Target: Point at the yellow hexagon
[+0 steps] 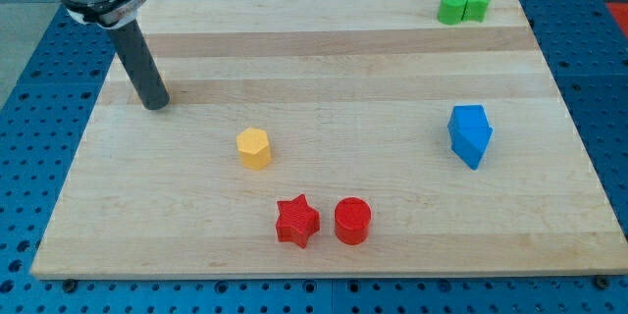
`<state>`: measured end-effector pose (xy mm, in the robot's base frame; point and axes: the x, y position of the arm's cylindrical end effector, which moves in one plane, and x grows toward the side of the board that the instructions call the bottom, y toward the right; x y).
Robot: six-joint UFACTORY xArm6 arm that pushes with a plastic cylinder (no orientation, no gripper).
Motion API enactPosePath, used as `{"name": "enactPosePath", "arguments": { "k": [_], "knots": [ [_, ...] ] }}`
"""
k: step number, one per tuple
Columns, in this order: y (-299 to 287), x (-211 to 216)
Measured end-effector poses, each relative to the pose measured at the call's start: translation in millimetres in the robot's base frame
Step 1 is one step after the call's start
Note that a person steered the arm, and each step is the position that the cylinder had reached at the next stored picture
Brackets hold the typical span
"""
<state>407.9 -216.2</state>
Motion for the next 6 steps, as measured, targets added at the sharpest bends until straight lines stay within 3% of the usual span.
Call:
{"name": "enactPosePath", "arguments": {
  "k": [3, 5, 6],
  "knots": [
    [163, 24],
    [183, 82],
    [164, 85]
  ]
}}
